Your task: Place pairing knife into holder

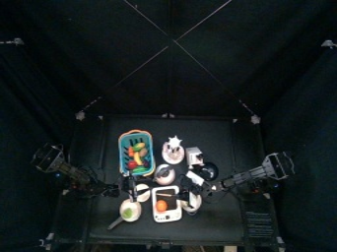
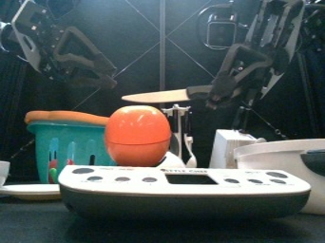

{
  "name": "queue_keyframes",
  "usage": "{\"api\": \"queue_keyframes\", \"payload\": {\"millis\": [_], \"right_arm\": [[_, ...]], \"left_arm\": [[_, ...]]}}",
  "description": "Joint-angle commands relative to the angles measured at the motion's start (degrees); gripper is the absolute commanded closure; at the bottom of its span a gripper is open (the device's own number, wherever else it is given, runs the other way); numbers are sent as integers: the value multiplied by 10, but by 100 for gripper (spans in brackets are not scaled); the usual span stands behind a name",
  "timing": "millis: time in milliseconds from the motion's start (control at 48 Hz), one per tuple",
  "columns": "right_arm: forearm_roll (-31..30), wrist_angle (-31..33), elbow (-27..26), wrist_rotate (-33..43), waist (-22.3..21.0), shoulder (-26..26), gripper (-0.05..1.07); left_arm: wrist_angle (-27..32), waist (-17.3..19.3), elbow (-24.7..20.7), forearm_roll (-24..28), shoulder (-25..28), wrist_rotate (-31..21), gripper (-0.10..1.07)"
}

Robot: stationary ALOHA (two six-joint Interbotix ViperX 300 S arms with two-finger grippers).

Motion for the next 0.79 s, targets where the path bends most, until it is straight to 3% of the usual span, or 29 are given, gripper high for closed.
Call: {"api": "queue_keyframes", "payload": {"millis": [0,354,500,604,771], "right_arm": [[38,5,11,-1,4,-62,62],[127,148,62,-3,34,-214,61],[156,220,63,-15,58,-243,61],[204,261,53,-62,68,-243,61],[385,360,4,-243,87,-230,61]], "left_arm": [[4,2,-4,-6,-7,3,13],[4,3,-3,-13,-10,4,13],[3,4,-1,-13,-10,3,13],[3,4,-2,-15,-10,3,13],[1,4,-1,-17,-10,4,13]]}}
